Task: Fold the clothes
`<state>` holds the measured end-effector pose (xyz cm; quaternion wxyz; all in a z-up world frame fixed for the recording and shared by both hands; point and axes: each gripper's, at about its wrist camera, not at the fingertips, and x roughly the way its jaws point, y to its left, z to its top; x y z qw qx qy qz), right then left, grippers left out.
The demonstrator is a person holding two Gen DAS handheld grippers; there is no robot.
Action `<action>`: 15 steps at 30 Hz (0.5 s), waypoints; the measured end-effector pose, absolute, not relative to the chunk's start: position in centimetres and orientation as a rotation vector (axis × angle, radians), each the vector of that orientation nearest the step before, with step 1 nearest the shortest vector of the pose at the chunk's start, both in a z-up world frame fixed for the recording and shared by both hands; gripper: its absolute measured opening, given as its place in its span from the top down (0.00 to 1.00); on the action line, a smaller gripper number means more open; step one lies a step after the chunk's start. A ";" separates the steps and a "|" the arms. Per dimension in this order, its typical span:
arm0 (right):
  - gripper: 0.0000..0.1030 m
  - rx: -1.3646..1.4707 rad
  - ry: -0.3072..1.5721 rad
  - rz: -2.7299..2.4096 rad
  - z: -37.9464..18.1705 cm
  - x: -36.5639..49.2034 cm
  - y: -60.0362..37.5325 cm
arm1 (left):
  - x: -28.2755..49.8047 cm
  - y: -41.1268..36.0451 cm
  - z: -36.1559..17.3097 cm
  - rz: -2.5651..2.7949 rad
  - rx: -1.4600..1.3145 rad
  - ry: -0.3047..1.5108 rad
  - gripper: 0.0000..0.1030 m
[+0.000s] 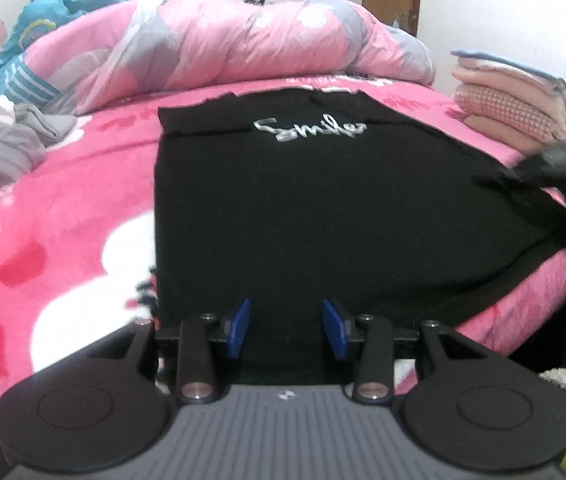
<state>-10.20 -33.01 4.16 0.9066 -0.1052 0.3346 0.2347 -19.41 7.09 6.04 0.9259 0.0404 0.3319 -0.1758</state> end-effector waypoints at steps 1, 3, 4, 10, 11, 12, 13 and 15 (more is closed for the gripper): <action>0.98 -0.246 0.709 0.478 4.3 -12.1 -33.8 | -19.1 7.2 6.5 -0.369 0.057 0.666 0.59; 0.98 -0.284 0.754 0.472 4.8 -14.2 -35.0 | -18.2 7.2 7.3 -0.390 0.019 0.642 0.58; 0.98 -0.286 0.769 0.465 5.4 -14.4 -35.0 | -17.8 6.6 7.2 -0.399 0.025 0.646 0.58; 0.98 -0.261 0.612 0.395 7.4 -8.9 -34.0 | -16.3 2.2 4.9 -0.423 0.139 0.729 0.58; 0.98 -0.273 0.598 0.388 6.9 -7.5 -33.6 | -16.5 1.9 4.8 -0.418 0.151 0.726 0.57; 0.98 -0.283 0.600 0.379 6.4 -6.3 -33.3 | -16.6 1.7 4.7 -0.413 0.159 0.721 0.57; 0.98 -0.301 0.618 0.365 5.4 -5.0 -33.1 | -16.5 1.8 4.6 -0.415 0.151 0.722 0.57; 1.00 -0.348 0.673 0.326 3.6 -3.9 -33.8 | -16.3 2.2 4.4 -0.423 0.122 0.729 0.57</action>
